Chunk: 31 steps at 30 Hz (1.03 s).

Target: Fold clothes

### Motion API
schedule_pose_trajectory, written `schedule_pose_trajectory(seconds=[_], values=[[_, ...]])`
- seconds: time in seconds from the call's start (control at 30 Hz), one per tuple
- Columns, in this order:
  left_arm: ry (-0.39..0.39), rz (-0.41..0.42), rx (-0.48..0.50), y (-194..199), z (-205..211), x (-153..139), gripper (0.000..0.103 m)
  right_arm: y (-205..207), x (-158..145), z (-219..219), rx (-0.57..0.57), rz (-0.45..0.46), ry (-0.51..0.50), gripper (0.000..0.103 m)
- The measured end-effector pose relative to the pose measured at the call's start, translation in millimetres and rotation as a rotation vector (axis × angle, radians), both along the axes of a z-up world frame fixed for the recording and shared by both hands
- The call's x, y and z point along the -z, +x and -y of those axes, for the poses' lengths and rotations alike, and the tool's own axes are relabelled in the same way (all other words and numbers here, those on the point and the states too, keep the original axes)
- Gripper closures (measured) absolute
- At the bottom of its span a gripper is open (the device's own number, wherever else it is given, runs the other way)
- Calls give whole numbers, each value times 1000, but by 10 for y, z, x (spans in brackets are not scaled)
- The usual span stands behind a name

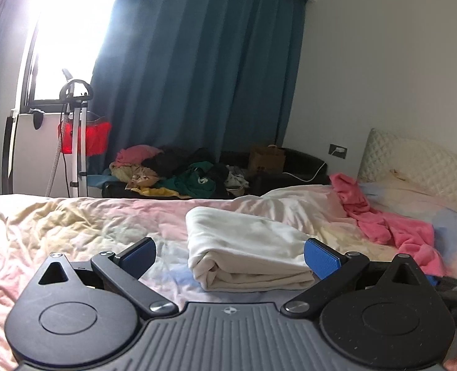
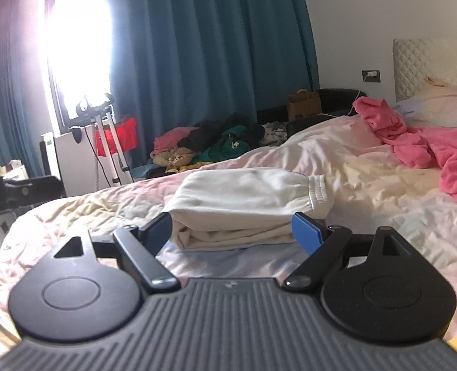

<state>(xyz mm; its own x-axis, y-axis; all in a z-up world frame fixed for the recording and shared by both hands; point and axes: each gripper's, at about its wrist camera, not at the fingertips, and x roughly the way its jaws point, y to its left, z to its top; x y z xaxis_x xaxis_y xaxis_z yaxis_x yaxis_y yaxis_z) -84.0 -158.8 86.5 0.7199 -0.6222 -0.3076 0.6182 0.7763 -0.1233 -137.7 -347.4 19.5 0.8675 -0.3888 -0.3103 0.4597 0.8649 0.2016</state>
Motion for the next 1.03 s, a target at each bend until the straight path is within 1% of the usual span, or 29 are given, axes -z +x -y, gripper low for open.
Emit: schedule_pose_trajectory(seconds=[0.03, 0.1, 0.17, 0.23, 0.37, 0.6, 0.8, 0.9, 1.03], values=[[5, 3, -7, 9, -7, 24, 0, 1, -4, -6, 4, 14, -6, 17], [19, 3, -21, 43, -6, 58, 0, 30, 9, -67, -1, 9, -31, 17], [12, -15, -28, 99, -16, 66, 0, 78, 33, -120, -5, 4, -55, 17], [7, -10, -48, 147, -33, 54, 0, 133, 62, -156, -5, 3, -70, 17], [33, 20, -85, 229, -45, 54, 0, 289, 134, -129, 30, -6, -50, 17], [47, -4, -99, 335, -44, 157, 0, 374, 199, -131, 50, -17, -45, 17], [59, -25, -111, 426, -42, 246, 0, 453, 239, -111, 46, -56, -33, 17], [52, -37, -111, 432, -33, 273, 0, 454, 238, -121, 49, -58, -39, 17], [68, -32, -104, 370, 16, 303, 0, 453, 238, -118, 53, -60, -35, 17]])
